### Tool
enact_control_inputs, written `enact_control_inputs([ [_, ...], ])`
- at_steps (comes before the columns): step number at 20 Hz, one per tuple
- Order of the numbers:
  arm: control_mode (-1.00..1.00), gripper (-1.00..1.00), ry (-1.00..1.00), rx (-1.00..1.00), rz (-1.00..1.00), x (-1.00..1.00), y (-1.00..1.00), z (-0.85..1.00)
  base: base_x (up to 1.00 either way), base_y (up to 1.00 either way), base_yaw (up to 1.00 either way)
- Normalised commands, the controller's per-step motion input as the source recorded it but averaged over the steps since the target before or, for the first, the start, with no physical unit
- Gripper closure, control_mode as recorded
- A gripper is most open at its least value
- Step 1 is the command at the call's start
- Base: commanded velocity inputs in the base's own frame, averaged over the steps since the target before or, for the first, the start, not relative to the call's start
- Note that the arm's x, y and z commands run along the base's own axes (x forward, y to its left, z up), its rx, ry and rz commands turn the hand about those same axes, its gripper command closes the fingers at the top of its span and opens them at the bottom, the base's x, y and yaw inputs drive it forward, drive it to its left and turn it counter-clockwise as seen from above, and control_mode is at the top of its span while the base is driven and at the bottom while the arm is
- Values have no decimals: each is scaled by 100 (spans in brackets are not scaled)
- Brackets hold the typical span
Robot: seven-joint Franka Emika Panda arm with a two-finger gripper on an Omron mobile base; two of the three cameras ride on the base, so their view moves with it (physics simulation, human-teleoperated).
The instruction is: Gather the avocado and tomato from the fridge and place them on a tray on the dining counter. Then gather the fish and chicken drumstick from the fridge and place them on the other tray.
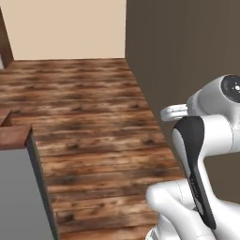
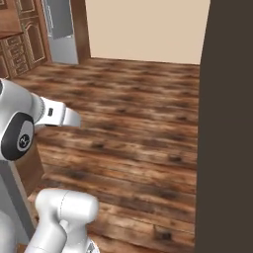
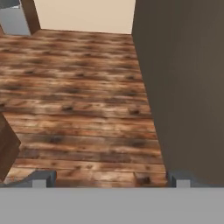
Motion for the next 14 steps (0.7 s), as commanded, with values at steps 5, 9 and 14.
enact_control_inputs([
  [5, 100, -100, 0, 0, 0, 0, 0, 0, 100, 0, 12],
  [9, 100, -100, 0, 0, 0, 0, 0, 0, 100, 0, 12],
  [14, 100, -100, 0, 0, 0, 0, 0, 0, 100, 1, 12],
])
